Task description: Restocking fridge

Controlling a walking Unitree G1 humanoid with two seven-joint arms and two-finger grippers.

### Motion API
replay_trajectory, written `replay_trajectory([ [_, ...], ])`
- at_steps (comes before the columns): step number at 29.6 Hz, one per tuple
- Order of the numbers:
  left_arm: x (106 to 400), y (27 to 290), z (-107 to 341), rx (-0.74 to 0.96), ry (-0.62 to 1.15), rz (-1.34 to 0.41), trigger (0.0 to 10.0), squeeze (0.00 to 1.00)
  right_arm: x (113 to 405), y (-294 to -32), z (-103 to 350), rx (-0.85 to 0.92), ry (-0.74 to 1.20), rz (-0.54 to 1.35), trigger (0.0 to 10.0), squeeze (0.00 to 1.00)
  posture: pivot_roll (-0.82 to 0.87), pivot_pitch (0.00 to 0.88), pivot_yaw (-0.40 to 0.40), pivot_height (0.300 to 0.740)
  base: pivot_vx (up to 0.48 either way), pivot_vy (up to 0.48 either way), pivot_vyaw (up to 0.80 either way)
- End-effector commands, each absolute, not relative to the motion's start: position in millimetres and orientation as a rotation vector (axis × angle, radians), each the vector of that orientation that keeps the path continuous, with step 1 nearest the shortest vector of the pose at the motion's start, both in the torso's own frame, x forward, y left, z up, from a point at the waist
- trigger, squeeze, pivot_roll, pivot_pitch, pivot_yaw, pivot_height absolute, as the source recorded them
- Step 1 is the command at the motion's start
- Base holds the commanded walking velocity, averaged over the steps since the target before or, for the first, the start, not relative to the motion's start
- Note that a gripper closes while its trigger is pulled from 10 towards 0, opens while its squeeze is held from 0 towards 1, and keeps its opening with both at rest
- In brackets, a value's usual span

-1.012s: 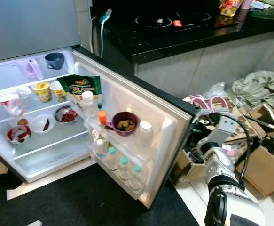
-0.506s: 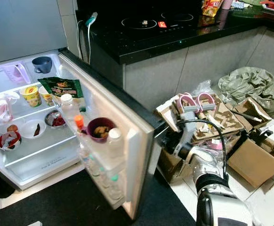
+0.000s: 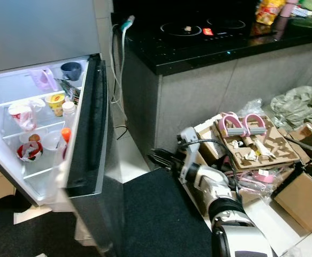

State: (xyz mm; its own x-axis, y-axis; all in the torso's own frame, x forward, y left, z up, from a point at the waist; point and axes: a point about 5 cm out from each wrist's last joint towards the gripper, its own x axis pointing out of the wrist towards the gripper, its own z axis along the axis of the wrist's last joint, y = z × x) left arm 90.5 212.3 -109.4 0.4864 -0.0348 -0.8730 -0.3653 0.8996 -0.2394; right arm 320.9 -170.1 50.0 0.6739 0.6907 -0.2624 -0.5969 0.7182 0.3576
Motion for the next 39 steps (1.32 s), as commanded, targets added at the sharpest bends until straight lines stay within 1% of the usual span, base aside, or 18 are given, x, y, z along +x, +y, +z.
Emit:
replay_trajectory([
  [1, 86.4, 212.4, -110.6, -0.420, 1.074, 0.209, 10.0, 0.00, 312.4, -183.9, 35.3, 0.217, 0.464, 0.620, 10.0, 0.00, -0.06, 0.000, -0.033, 0.740, 0.000, 0.000, 0.00],
  [3, 86.0, 212.5, -110.7, -0.419, 1.075, 0.209, 10.0, 0.00, 303.4, -194.5, 20.8, 0.149, 0.557, 0.518, 10.0, 0.00, -0.06, 0.000, -0.033, 0.740, 0.000, 0.000, 0.00],
  [4, 86.0, 212.5, -110.7, -0.419, 1.075, 0.209, 10.0, 0.00, 303.4, -194.5, 20.8, 0.149, 0.557, 0.518, 10.0, 0.00, -0.06, 0.000, -0.033, 0.740, 0.000, 0.000, 0.00],
  [6, 85.0, 212.8, -110.8, -0.418, 1.079, 0.211, 10.0, 0.00, 282.6, -207.8, -2.7, 0.080, 0.693, 0.417, 10.0, 0.00, -0.05, 0.000, -0.032, 0.740, 0.000, 0.000, 0.79],
  [7, 85.0, 212.8, -110.8, -0.418, 1.079, 0.211, 10.0, 0.00, 282.6, -207.8, -2.7, 0.080, 0.693, 0.417, 10.0, 0.00, -0.05, 0.000, -0.032, 0.740, 0.000, 0.000, 0.79],
  [9, 84.7, 212.9, -110.9, -0.418, 1.080, 0.211, 10.0, 0.00, 274.2, -212.4, -10.6, 0.062, 0.735, 0.386, 10.0, 0.00, -0.05, 0.000, -0.032, 0.740, 0.000, 0.000, 0.79],
  [10, 84.5, 213.2, -110.9, -0.417, 1.081, 0.211, 10.0, 0.00, 263.7, -217.2, -19.6, 0.039, 0.784, 0.358, 10.0, 0.00, -0.05, 0.000, -0.028, 0.740, 0.000, 0.000, 0.76],
  [11, 84.5, 213.2, -110.9, -0.417, 1.081, 0.211, 10.0, 0.00, 263.7, -217.2, -19.6, 0.039, 0.784, 0.358, 10.0, 0.00, -0.05, 0.000, -0.028, 0.740, 0.000, 0.000, 0.76],
  [13, 84.5, 213.7, -110.8, -0.414, 1.081, 0.210, 10.0, 0.00, 239.4, -227.5, -38.5, -0.013, 0.886, 0.282, 10.0, 0.00, -0.05, 0.000, -0.028, 0.740, 0.000, 0.000, 0.77],
  [15, 84.5, 213.7, -110.8, -0.414, 1.081, 0.210, 10.0, 0.00, 239.4, -227.5, -38.5, -0.013, 0.886, 0.282, 10.0, 0.00, -0.05, 0.000, -0.028, 0.740, 0.000, 0.000, 0.76],
  [18, 84.7, 213.9, -110.7, -0.409, 1.083, 0.207, 10.0, 0.00, 201.3, -235.1, -62.8, -0.048, 1.021, 0.204, 10.0, 0.00, -0.05, 0.000, -0.026, 0.740, 0.000, 0.000, 0.76],
  [19, 84.7, 213.9, -110.7, -0.409, 1.083, 0.207, 10.0, 0.00, 201.3, -235.1, -62.8, -0.048, 1.021, 0.204, 10.0, 0.00, -0.05, 0.000, -0.026, 0.740, 0.000, 0.000, 0.76],
  [21, 84.7, 213.7, -110.8, -0.401, 1.087, 0.202, 10.0, 0.00, 181.8, -237.9, -72.9, -0.060, 1.082, 0.173, 10.0, 0.00, -0.05, 0.000, -0.027, 0.740, 0.000, 0.000, 0.76],
  [22, 84.7, 213.7, -110.8, -0.401, 1.087, 0.202, 10.0, 0.00, 181.8, -237.9, -72.9, -0.060, 1.082, 0.173, 10.0, 0.00, -0.05, 0.000, -0.027, 0.740, 0.000, 0.000, 0.76],
  [25, 84.9, 215.6, -110.7, -0.338, 1.097, 0.194, 10.0, 0.00, 158.6, -236.9, -83.6, -0.060, 1.149, 0.178, 10.0, 0.00, -0.05, 0.000, -0.028, 0.740, 0.000, 0.000, 0.76],
  [28, 85.0, 216.0, -110.6, -0.326, 1.097, 0.194, 10.0, 0.00, 153.5, -237.0, -85.7, -0.065, 1.165, 0.180, 10.0, 0.00, -0.05, 0.000, -0.028, 0.740, 0.000, 0.000, 0.76],
  [33, 84.7, 218.1, -110.5, -0.277, 1.106, 0.191, 10.0, 0.00, 131.1, -233.0, -95.2, -0.093, 1.235, 0.198, 10.0, 0.00, -0.04, 0.000, -0.030, 0.740, 0.000, 0.000, 0.76],
  [39, 84.9, 219.8, -110.3, -0.240, 1.114, 0.188, 10.0, 0.00, 132.8, -231.1, -95.1, -0.075, 1.220, 0.191, 10.0, 0.00, -0.04, 0.000, -0.027, 0.740, 0.000, 0.000, 0.76],
])
